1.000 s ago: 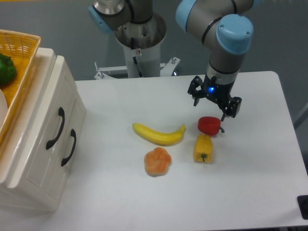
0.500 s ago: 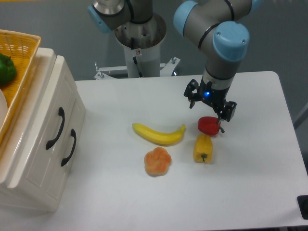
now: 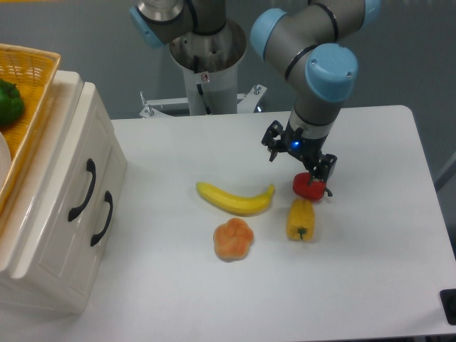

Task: Slide the top white drawer open
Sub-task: 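Lift the gripper up from above the red pepper, then move the gripper over the banana toward the top drawer handle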

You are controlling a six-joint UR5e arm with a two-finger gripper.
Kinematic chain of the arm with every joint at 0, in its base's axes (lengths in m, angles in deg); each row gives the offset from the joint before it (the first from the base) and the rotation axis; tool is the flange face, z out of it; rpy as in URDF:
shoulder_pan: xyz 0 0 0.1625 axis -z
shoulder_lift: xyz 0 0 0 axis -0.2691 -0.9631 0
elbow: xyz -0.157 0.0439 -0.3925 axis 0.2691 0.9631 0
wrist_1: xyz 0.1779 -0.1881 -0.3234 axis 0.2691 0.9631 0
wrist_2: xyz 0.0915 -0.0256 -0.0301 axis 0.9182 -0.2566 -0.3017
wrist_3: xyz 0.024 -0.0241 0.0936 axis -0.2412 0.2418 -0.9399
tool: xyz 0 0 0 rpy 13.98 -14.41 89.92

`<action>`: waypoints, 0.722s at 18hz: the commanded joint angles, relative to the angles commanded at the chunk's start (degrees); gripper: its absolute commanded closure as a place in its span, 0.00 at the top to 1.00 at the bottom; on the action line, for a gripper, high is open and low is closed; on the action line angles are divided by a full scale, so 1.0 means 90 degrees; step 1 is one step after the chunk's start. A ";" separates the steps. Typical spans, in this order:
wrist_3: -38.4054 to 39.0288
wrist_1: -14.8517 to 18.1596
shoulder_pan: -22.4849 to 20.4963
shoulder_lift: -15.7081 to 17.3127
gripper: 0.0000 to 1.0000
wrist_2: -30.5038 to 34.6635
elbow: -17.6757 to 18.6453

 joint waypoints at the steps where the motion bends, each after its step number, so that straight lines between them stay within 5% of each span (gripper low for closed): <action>1: 0.0225 0.0000 0.0068 -0.0019 1.00 0.0000 -0.0068; 13: 0.3067 -0.0029 0.1143 -0.0263 1.00 -0.0235 -0.0449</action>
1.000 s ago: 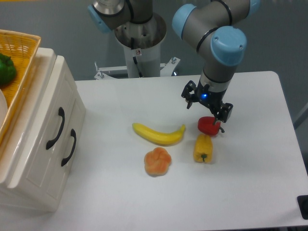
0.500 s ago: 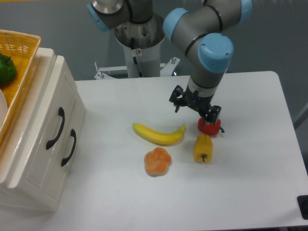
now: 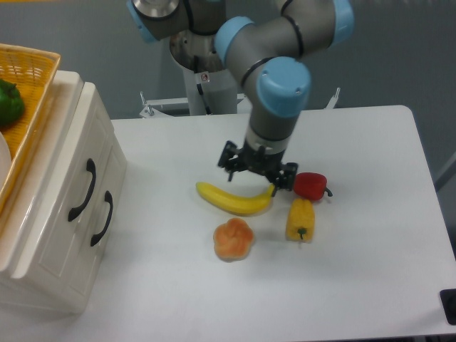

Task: Slide the top white drawer open
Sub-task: 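Move the gripper over the banana toward the top drawer handle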

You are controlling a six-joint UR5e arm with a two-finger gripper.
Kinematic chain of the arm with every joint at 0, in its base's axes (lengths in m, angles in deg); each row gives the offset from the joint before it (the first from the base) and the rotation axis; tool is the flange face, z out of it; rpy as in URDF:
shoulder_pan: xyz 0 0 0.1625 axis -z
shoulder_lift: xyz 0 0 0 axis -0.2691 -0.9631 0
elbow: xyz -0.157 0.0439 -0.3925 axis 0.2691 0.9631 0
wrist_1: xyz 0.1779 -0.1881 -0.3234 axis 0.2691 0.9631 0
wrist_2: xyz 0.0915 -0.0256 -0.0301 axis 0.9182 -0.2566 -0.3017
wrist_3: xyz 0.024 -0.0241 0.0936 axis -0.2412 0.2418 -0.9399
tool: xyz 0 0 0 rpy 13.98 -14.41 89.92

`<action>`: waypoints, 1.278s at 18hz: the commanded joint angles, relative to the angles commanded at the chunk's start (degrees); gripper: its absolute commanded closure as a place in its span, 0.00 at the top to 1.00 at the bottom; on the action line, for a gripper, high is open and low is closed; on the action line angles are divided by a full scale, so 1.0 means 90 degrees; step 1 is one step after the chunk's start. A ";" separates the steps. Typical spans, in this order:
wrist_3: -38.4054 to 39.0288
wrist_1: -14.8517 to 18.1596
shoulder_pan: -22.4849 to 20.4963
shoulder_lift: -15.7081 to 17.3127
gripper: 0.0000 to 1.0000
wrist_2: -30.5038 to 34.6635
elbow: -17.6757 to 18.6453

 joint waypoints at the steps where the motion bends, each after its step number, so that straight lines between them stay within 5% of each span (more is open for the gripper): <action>1: 0.0099 0.0019 0.0030 -0.0020 1.00 -0.0019 -0.0020; 10: 0.1046 0.0205 0.0811 0.0019 1.00 -0.0156 -0.0010; 23: 0.1711 0.0312 0.1065 0.0087 1.00 -0.1054 -0.0020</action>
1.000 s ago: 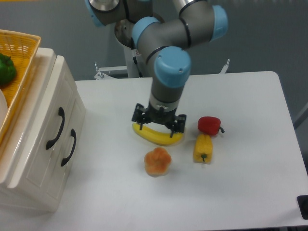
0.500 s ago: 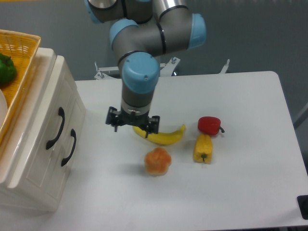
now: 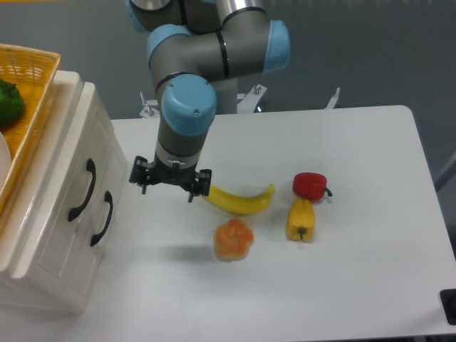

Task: Slide the top white drawer open
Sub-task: 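Move the gripper over the banana toward the top drawer handle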

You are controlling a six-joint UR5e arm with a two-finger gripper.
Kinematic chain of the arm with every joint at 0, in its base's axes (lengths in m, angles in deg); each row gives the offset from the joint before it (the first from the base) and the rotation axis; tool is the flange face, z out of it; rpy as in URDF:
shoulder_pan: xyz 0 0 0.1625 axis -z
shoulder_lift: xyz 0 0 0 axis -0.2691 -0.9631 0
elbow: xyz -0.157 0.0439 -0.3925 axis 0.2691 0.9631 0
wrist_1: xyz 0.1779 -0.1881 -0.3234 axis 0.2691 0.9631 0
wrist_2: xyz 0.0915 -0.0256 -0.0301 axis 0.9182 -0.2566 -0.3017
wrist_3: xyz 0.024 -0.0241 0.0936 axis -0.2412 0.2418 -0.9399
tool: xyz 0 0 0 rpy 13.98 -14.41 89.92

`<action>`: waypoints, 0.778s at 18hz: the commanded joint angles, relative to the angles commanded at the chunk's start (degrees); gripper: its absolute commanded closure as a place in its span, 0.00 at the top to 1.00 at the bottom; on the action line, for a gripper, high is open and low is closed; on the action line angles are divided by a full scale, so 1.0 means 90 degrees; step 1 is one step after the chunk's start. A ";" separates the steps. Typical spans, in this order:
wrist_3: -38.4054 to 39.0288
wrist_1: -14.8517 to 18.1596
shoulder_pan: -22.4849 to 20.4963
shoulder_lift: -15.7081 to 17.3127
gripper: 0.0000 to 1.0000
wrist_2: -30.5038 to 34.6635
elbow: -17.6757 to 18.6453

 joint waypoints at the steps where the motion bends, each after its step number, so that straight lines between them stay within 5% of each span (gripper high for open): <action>1: 0.0010 0.0000 0.0010 0.0010 1.00 -0.0117 -0.0010; 14: 0.0342 -0.0010 0.0283 -0.0019 1.00 -0.0781 -0.0098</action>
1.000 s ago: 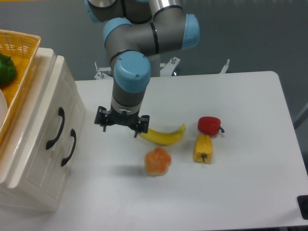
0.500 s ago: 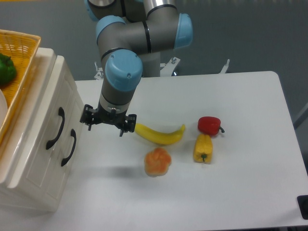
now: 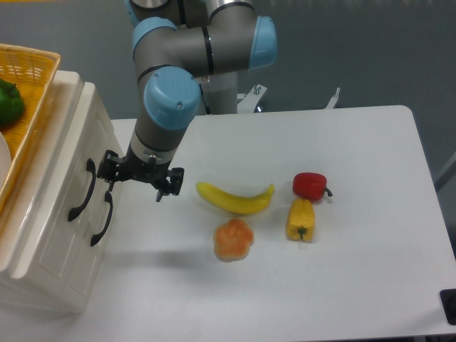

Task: Slide the top white drawer open
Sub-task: 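Move the gripper over the banana toward the top drawer handle, then hook the gripper fingers around the top drawer's black handle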

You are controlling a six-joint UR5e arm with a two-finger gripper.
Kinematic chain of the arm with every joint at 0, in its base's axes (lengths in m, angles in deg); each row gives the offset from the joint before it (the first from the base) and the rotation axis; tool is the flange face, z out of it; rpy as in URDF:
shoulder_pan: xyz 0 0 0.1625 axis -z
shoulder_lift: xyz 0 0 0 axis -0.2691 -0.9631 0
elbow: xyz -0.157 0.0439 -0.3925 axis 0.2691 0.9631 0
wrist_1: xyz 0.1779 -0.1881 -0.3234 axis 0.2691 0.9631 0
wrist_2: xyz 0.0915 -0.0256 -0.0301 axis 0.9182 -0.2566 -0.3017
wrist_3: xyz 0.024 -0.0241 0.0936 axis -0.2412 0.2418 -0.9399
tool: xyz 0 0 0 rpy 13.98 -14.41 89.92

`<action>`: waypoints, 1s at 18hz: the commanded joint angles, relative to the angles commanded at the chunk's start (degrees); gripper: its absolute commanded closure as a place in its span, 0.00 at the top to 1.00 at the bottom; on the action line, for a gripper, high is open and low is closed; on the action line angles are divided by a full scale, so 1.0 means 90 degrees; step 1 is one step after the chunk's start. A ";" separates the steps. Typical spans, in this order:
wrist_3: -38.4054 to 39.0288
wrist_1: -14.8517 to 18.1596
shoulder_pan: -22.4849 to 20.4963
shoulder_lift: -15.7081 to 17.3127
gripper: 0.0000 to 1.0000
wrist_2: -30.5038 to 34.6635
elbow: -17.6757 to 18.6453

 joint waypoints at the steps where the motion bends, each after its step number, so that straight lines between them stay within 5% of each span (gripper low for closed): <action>1: 0.0029 0.0000 0.0019 -0.0020 1.00 -0.0088 0.0000; 18: 0.0068 0.0000 0.0176 -0.0010 1.00 -0.0294 0.0000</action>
